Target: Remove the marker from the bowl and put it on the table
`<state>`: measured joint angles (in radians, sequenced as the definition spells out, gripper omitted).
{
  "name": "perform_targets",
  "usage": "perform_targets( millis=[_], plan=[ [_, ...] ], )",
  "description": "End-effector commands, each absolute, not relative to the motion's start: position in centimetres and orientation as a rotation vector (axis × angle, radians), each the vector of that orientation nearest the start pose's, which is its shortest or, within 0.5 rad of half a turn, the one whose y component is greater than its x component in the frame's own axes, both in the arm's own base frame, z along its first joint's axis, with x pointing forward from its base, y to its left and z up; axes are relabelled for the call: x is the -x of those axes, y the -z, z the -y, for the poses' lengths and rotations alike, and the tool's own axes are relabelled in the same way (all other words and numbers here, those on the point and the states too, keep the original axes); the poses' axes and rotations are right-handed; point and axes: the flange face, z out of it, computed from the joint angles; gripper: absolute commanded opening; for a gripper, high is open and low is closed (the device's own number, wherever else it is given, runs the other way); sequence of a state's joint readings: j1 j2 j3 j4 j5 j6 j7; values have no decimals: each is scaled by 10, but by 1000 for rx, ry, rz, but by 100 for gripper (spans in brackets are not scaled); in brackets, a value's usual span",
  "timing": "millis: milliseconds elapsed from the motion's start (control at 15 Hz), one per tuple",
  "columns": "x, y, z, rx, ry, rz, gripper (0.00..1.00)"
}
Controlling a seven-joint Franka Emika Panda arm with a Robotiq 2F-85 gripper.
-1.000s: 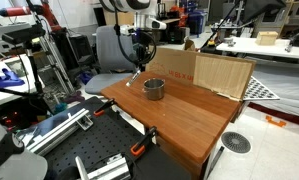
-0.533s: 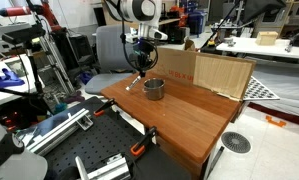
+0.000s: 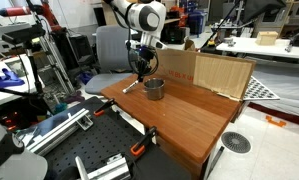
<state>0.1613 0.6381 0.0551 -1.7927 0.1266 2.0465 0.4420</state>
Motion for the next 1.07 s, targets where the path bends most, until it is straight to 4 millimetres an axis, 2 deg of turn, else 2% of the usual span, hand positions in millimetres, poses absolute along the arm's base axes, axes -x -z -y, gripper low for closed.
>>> perform_targets(
  millis=[0, 400, 467, 533, 667, 1000],
  plan=[
    [-605, -152, -143, 2971, -753, -454, 5],
    [-613, -127, -143, 2952, -839, -474, 5],
    [-614, -126, -142, 2952, -852, -476, 44],
    [-615, -124, -142, 2949, -856, -477, 46],
    [-617, -122, -140, 2948, -863, -479, 58],
    [-622, -123, -139, 2944, -860, -483, 96]
  ],
)
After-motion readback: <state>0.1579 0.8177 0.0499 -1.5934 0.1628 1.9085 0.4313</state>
